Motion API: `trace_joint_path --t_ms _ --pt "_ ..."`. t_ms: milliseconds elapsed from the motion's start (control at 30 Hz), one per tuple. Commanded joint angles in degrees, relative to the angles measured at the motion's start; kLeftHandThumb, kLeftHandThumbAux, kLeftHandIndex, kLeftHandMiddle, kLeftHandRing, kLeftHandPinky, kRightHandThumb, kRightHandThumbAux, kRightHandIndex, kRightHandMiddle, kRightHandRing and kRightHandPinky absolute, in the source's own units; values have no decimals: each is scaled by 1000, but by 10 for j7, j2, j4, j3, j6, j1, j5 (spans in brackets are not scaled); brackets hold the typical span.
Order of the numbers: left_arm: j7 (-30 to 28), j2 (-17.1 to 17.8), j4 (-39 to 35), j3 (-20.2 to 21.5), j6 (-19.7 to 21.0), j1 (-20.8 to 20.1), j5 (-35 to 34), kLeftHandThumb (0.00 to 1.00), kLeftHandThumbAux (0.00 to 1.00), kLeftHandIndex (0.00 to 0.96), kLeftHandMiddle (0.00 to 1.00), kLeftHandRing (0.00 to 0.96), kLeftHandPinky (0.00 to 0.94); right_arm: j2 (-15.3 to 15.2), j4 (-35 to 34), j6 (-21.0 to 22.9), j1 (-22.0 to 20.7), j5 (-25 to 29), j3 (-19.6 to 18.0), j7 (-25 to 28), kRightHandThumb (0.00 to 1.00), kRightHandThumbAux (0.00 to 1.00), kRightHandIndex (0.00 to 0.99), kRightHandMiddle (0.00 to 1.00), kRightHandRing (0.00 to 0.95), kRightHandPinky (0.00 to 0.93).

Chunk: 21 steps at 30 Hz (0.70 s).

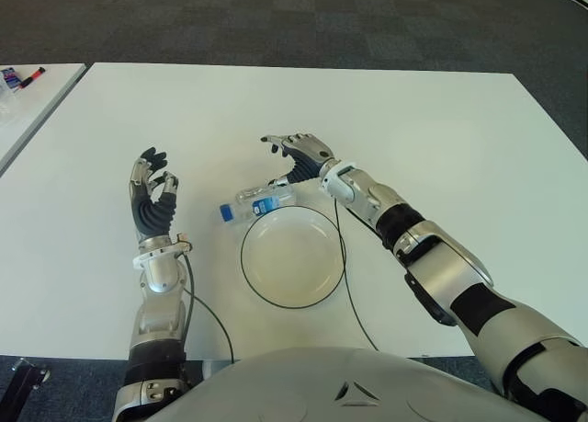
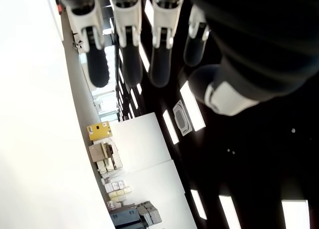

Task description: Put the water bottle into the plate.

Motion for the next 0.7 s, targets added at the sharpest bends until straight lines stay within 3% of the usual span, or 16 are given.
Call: trace_joint_path --t_ms 33,233,333,700 --pt "-4 2 3 -4 12 -5 3 639 600 177 249 258 315 -7 -9 -3 17 11 -6 19 436 549 84 296 361 413" --pt "-4 4 8 -6 15 -9 -1 633 591 181 252 265 319 -20 -43 -3 38 22 -15 41 423 553 77 259 306 313" --pt "-4 3 13 -6 11 -12 -5 634 583 180 251 264 315 -38 -96 4 65 29 -21 70 416 552 67 224 262 273" --pt "-6 -1 21 -8 5 -18 -20 637 571 176 242 257 307 -52 -210 60 121 37 -46 117 387 550 41 144 169 214"
